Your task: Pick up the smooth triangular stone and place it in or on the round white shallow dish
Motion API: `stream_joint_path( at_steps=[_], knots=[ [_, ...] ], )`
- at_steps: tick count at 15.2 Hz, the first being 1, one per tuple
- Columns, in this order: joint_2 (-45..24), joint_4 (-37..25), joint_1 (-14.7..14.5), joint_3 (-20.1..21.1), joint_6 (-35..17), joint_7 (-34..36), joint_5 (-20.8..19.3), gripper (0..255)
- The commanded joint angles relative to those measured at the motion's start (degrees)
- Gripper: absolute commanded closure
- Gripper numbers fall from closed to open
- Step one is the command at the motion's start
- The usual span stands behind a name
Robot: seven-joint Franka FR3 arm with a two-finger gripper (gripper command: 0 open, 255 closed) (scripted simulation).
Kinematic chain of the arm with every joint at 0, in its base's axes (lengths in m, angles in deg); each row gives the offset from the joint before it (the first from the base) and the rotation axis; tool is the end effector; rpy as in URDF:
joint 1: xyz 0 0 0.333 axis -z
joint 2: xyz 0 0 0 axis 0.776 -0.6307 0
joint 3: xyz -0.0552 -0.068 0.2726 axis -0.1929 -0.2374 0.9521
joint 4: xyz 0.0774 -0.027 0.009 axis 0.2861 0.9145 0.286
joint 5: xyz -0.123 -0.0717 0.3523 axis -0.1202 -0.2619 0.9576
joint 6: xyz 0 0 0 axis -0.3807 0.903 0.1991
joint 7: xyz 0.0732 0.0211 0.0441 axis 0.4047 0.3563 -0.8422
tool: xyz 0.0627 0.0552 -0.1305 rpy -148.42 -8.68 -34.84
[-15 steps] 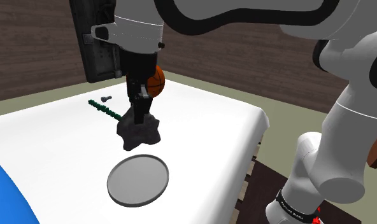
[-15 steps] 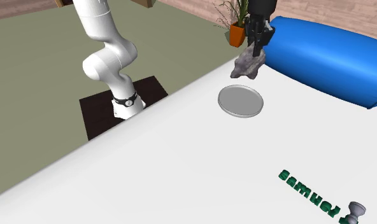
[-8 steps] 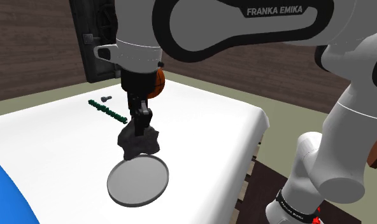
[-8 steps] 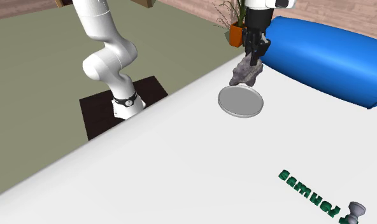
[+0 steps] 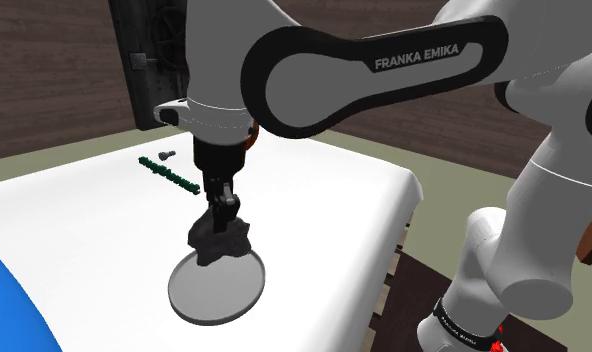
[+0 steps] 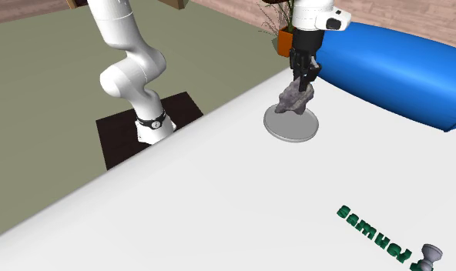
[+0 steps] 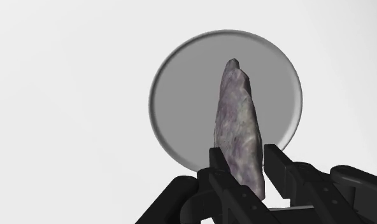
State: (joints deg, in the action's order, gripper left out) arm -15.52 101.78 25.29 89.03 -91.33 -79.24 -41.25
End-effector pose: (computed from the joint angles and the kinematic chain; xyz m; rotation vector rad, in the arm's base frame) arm 0.3910 0.3934 0.4672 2.4953 1.8524 0.1661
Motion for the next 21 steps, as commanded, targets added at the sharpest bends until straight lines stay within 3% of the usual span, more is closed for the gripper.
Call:
stream_joint_path(
  at_steps=[1, 10, 11, 16, 21],
  knots=[
    [-0.2, 1.4, 0.0, 0.0, -1.6, 0.1, -0.1, 255],
    [-0.2, 2.0, 0.0, 0.0, -2.2, 0.1, -0.1, 255],
    [-0.2, 2.0, 0.0, 0.0, -2.2, 0.1, -0.1, 0],
    [-0.2, 2.0, 0.0, 0.0, -2.2, 0.1, -0.1, 0],
    [0.8, -4.1, 0.0, 0.0, 4.8, -0.2, 0.3, 0]
  ],
)
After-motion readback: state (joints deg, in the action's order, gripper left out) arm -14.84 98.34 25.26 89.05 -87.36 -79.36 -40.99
